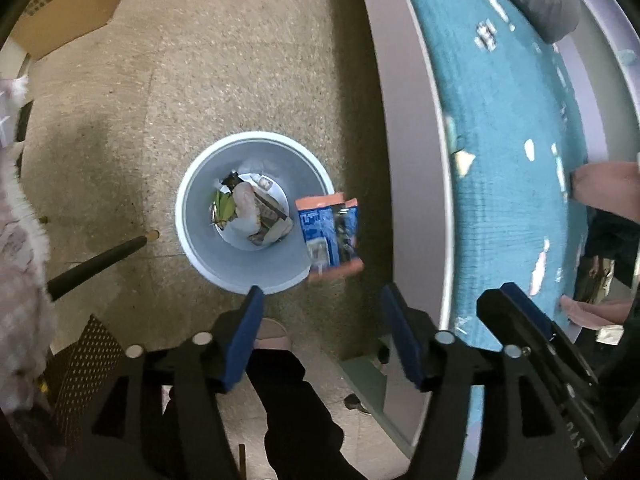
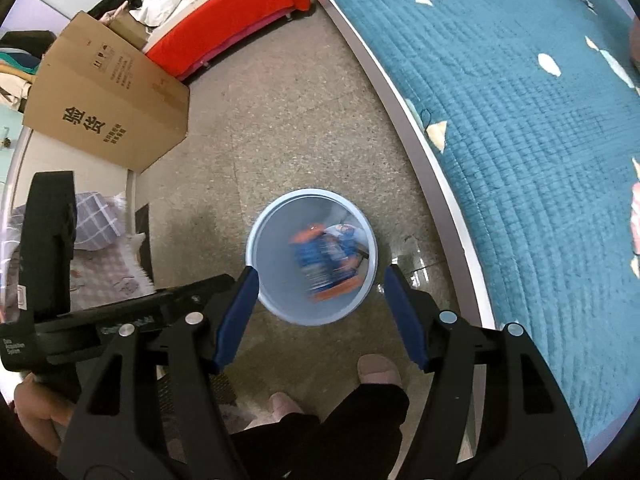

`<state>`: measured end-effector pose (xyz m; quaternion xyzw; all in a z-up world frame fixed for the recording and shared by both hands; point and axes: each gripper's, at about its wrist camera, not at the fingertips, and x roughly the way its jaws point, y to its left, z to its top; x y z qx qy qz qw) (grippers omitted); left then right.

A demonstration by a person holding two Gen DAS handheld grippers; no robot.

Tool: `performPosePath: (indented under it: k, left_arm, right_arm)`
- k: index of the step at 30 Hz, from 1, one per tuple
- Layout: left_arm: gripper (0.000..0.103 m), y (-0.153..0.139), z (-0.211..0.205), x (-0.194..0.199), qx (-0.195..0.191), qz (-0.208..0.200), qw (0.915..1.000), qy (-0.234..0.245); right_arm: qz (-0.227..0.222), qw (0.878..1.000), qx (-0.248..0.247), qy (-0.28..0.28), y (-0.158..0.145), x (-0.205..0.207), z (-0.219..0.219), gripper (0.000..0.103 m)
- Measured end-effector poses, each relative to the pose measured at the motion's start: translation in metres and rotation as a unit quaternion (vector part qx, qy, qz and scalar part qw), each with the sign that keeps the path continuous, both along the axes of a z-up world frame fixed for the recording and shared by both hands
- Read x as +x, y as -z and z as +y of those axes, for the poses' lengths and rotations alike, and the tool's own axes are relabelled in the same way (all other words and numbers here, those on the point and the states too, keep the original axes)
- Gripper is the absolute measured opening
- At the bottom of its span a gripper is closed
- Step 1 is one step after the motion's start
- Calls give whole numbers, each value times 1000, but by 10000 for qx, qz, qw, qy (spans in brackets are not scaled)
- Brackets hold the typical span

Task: Collect trash
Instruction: 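Carry the bread bag and blue packet over the blue bucket and open both grippers, then move both grippers back over the checkered table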

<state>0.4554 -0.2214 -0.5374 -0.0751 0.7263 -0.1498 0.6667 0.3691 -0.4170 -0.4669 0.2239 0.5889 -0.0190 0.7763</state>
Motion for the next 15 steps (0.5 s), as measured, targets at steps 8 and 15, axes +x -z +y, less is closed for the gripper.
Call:
performPosePath:
  k: [8,15]
  left_arm:
    - [69,-86,36,-13,156,-322,9984,-437]
    - [69,-142,59,-27,315,-606,9960,-582]
  right_arm:
    - [-15,9998,70,-181,-68,-5,9,65]
    - [-169,9989,72,-428,-112,5,21,65]
